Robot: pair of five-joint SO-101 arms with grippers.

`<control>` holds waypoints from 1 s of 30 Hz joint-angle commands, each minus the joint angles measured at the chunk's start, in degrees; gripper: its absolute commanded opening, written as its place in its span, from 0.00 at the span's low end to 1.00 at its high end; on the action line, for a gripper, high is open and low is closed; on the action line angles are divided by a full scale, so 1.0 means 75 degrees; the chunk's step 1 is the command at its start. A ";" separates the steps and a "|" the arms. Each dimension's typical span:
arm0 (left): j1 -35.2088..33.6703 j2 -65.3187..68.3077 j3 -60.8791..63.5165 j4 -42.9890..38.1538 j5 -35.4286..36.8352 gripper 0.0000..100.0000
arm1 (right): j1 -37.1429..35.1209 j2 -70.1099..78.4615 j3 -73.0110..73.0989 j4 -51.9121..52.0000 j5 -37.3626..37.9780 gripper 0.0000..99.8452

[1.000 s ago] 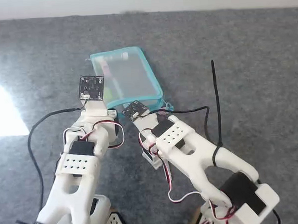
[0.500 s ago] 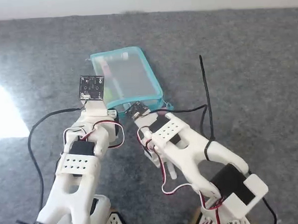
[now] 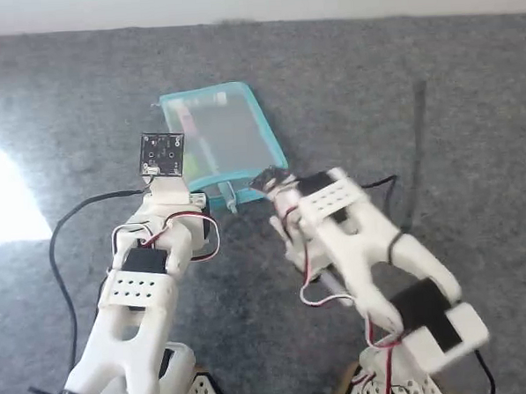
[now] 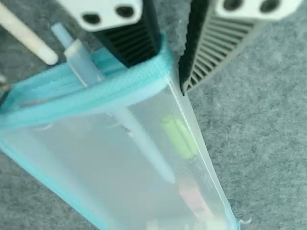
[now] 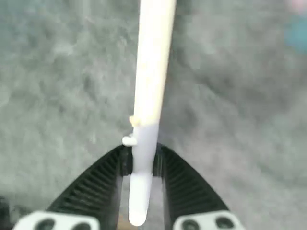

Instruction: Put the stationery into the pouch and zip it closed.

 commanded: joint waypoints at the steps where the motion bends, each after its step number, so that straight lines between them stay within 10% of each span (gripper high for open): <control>1: 0.0094 -0.0023 -0.0147 -0.0117 -0.0035 0.01 | 0.0252 -0.1483 -0.0914 0.1213 0.0656 0.01; 30: 0.0094 0.0000 -0.0123 -0.0105 -0.0035 0.01 | -0.1659 -0.1131 -0.2473 0.3264 0.0328 0.01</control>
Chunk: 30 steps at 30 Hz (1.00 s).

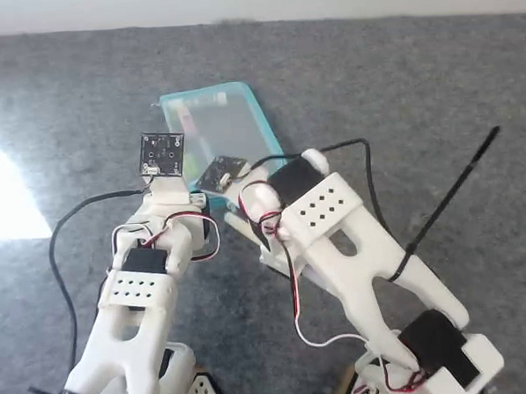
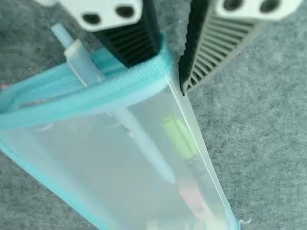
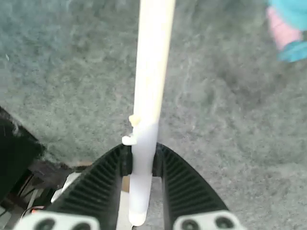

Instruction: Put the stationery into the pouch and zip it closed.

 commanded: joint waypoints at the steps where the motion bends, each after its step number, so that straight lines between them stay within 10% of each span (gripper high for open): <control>1: 0.0094 0.0000 -0.0123 -0.0105 -0.0035 0.01 | -0.0029 0.0018 0.0105 0.0205 -0.0047 0.01; 30: 0.0094 0.0000 -0.0123 -0.0105 -0.0035 0.01 | 0.0838 0.2620 -0.2813 -0.0275 -0.0223 0.01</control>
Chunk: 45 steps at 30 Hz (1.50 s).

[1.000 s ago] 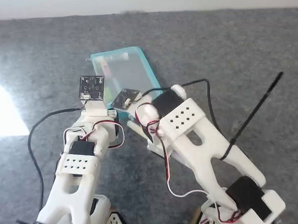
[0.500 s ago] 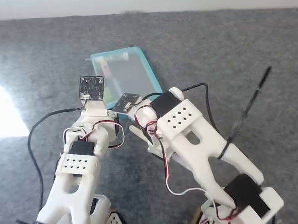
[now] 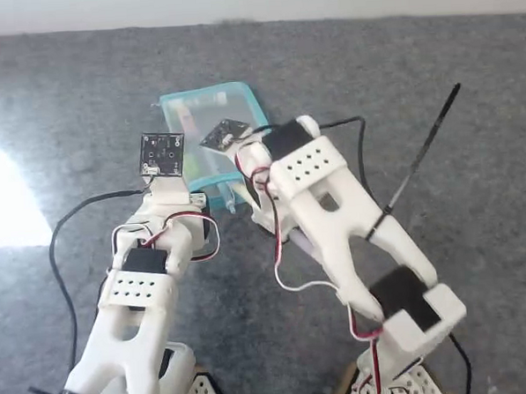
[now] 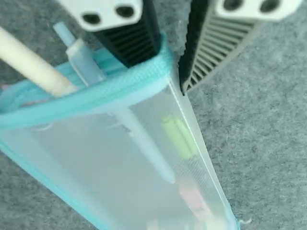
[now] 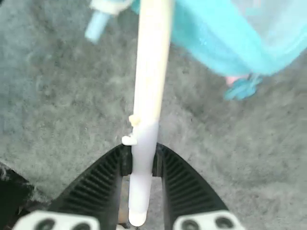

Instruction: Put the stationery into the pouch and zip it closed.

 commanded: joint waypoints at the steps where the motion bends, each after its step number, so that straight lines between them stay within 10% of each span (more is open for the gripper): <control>1: 0.0094 0.0000 -0.0123 -0.0105 -0.0035 0.01 | 0.0064 0.0217 -0.0645 0.0158 -0.0070 0.01; 20: 0.0105 -0.0023 -0.0123 -0.0082 -0.0035 0.01 | 0.0533 0.3405 -0.5685 -0.0287 -0.2040 0.01; 29: 0.0105 -0.0047 -0.0135 -0.0082 -0.0035 0.01 | 0.0510 0.3909 -0.7631 -0.0252 -0.2180 0.37; 45: 0.0035 -0.0059 -0.1131 0.1067 0.0012 0.01 | 0.0252 0.3229 -1.0022 0.0826 -0.2122 0.37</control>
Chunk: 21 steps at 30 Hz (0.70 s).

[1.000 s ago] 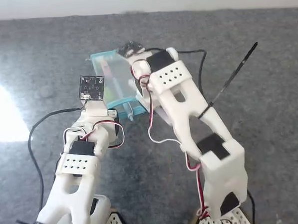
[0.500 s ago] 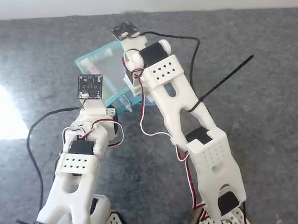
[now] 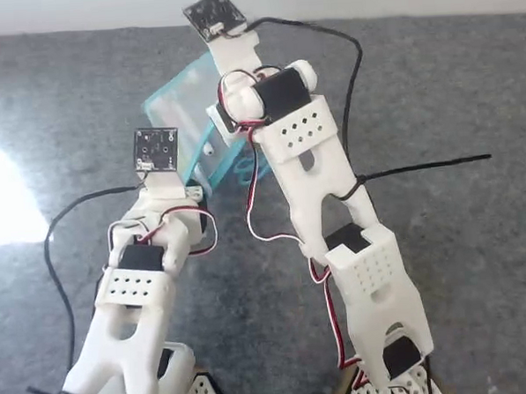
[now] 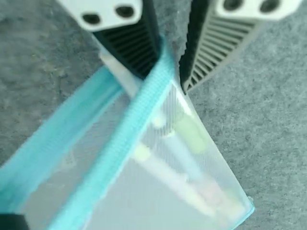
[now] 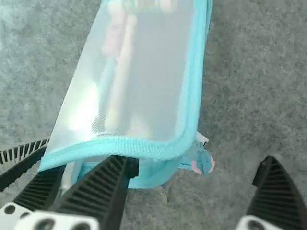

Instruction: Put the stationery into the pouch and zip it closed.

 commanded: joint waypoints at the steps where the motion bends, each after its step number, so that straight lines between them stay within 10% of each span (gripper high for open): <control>1: 0.0059 -0.0047 -0.0873 0.1043 -0.0059 0.01 | 0.0029 -0.1061 -0.0434 0.0322 0.0082 0.37; 21: -0.0762 -0.0035 -0.5691 0.5122 -0.0692 0.01 | 0.0674 -0.8223 0.8451 -0.1237 0.1125 0.38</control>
